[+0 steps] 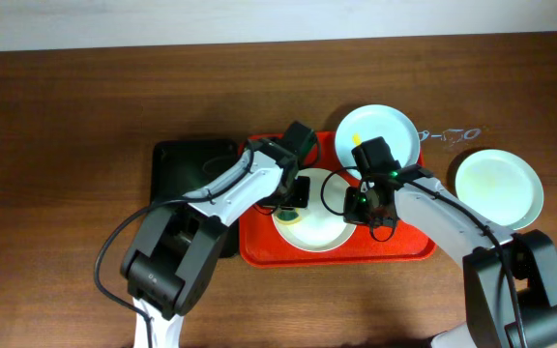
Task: Clean dirty plates on tray and stack at the side
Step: 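Carry the sponge with the left gripper onto the held white plate, then scrub the white plate with the sponge in the left gripper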
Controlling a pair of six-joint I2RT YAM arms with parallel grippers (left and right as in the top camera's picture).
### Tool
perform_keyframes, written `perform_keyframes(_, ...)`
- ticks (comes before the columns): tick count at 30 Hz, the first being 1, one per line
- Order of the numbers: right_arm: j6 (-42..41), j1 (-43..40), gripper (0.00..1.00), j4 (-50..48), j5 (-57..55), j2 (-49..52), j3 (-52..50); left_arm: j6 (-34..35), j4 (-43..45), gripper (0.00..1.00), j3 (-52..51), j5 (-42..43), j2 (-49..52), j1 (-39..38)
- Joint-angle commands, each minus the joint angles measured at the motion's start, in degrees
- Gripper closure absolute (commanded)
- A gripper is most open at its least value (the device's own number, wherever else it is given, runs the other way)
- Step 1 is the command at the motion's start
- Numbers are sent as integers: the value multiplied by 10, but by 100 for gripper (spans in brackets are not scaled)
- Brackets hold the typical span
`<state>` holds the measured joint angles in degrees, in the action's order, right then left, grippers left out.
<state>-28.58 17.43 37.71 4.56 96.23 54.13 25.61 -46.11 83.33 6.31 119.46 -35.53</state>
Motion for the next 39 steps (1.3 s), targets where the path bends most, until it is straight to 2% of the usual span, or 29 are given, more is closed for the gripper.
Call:
perform_keyframes(1,-7,6,96,3,0,6,8,-19,34,100,-26,112,35,-5)
perform_keyframes(6,-7,6,96,3,-1,6,8,-24,41,100,-26,151,35,-7)
perform_keyframes(8,-7,6,96,3,0,6,8,-55,55,100,-26,202,35,-7)
perform_keyframes(10,-7,6,96,3,0,6,8,-60,64,100,-26,218,35,-5)
perform_keyframes(14,-7,6,96,3,-1,6,8,-80,85,100,-12,310,24,19)
perform_keyframes(18,-7,6,96,2,-1,6,8,-86,89,100,-4,323,-2,40)
perform_keyframes(21,-7,6,96,2,-1,6,8,-86,90,100,-4,294,-38,49)
perform_keyframes(27,-7,6,96,2,-1,6,8,-85,70,100,-5,150,-51,45)
perform_keyframes(31,-7,6,96,2,-1,6,8,-85,69,100,-20,54,-50,15)
perform_keyframes(34,-7,6,96,0,-1,6,8,-83,71,100,-38,19,-50,2)
perform_keyframes(39,-7,6,96,0,-1,6,8,-83,71,100,-44,13,-50,0)
